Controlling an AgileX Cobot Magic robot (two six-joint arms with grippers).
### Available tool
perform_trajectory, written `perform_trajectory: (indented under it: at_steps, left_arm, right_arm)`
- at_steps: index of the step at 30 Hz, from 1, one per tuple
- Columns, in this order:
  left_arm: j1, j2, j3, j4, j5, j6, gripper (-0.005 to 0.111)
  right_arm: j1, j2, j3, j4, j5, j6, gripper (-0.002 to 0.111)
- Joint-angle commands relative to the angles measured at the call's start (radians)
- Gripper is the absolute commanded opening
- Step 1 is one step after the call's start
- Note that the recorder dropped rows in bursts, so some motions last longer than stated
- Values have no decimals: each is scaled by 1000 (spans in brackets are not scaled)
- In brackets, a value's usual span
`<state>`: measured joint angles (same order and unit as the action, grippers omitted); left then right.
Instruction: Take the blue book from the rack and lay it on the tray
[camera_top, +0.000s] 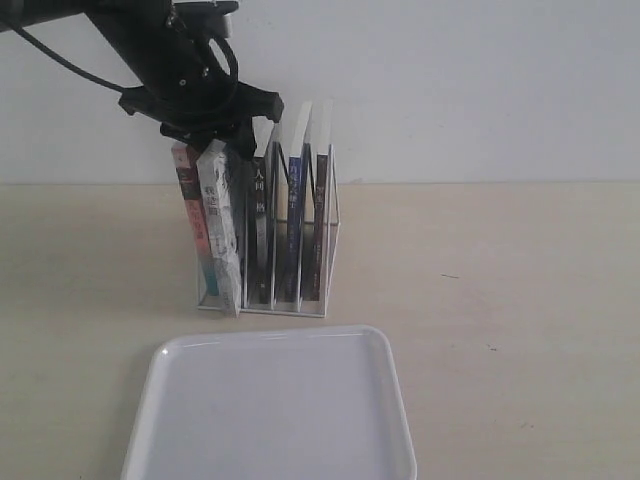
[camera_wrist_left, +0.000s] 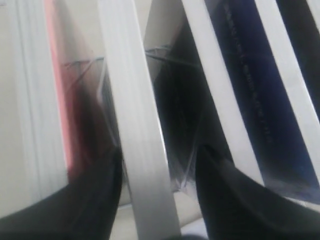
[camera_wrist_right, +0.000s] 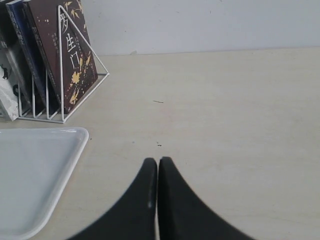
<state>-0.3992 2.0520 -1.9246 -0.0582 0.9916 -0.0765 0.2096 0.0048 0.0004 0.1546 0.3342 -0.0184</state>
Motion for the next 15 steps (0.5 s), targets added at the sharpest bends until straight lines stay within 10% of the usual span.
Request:
perform_trajectory:
  at_steps: [1,15]
  left_arm:
    - [-6,-27,-2,-5,18,7,46]
    - [-6,-144,-2,-5,108,30,46]
  right_arm:
    - [-1,-5,0,-6,-3,-3,0]
    - [-1,-5,0,-6,-3,-3,0]
